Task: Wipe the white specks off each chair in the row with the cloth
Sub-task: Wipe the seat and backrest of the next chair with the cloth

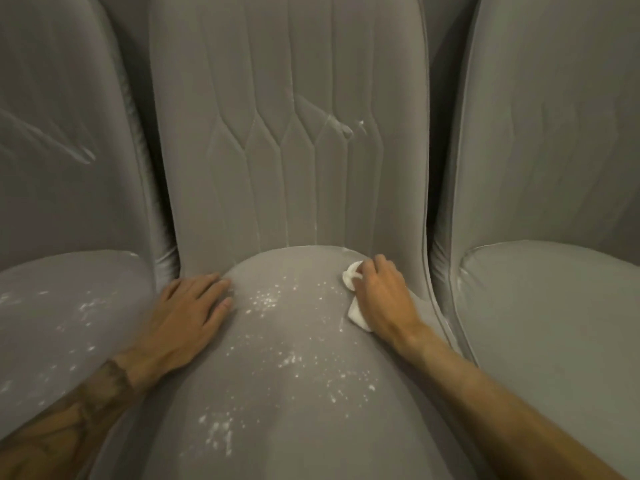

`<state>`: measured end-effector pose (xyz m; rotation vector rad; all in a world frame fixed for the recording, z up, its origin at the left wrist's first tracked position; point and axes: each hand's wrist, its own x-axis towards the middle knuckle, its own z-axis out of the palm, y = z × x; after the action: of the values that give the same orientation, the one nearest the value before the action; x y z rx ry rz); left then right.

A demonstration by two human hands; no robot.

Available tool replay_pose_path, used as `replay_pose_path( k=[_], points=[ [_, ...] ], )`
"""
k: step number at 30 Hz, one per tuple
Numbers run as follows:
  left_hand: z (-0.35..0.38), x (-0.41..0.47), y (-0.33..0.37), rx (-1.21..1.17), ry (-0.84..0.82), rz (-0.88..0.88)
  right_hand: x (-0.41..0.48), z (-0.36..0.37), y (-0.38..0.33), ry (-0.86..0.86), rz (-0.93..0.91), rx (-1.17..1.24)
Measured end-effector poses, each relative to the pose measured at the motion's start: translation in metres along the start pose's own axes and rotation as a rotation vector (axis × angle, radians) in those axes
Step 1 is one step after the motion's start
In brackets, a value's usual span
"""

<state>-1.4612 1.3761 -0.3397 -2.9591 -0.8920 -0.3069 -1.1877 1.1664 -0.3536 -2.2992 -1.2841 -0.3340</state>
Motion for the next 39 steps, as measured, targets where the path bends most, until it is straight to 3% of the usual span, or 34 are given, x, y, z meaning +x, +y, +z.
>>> replay_pose_path(
  k=[5, 9, 12, 16, 19, 23, 26, 30, 33, 39],
  points=[
    [0.011, -0.011, -0.016, -0.045, 0.104, 0.082, 0.021, 0.009, -0.012, 0.030, 0.232, -0.026],
    [0.020, -0.011, -0.018, -0.080, 0.127, 0.090, 0.006, 0.020, -0.056, -0.050, 0.130, 0.144],
    [0.021, -0.012, -0.019, -0.088, 0.149, 0.110, -0.011, 0.010, -0.052, -0.070, 0.063, 0.078],
    [0.023, -0.012, -0.018, -0.118, 0.187, 0.115, -0.003, -0.004, -0.015, 0.006, 0.267, -0.086],
    [0.023, -0.011, -0.018, -0.133, 0.179, 0.102, 0.018, 0.003, -0.040, 0.018, 0.376, -0.115],
    [0.022, -0.014, -0.020, -0.146, 0.155, 0.094, 0.023, 0.023, -0.089, -0.021, 0.174, 0.003],
    [0.022, -0.016, -0.020, -0.146, 0.143, 0.094, 0.009, 0.016, -0.073, -0.098, 0.031, -0.056],
    [0.021, -0.016, -0.018, -0.156, 0.152, 0.104, 0.005, 0.001, -0.026, -0.019, 0.227, -0.119],
    [0.021, -0.016, -0.015, -0.138, 0.161, 0.096, 0.020, 0.015, -0.031, 0.049, 0.415, -0.097],
    [0.021, -0.018, -0.017, -0.094, 0.187, 0.127, 0.014, 0.034, -0.095, -0.082, 0.074, 0.040]
  ],
)
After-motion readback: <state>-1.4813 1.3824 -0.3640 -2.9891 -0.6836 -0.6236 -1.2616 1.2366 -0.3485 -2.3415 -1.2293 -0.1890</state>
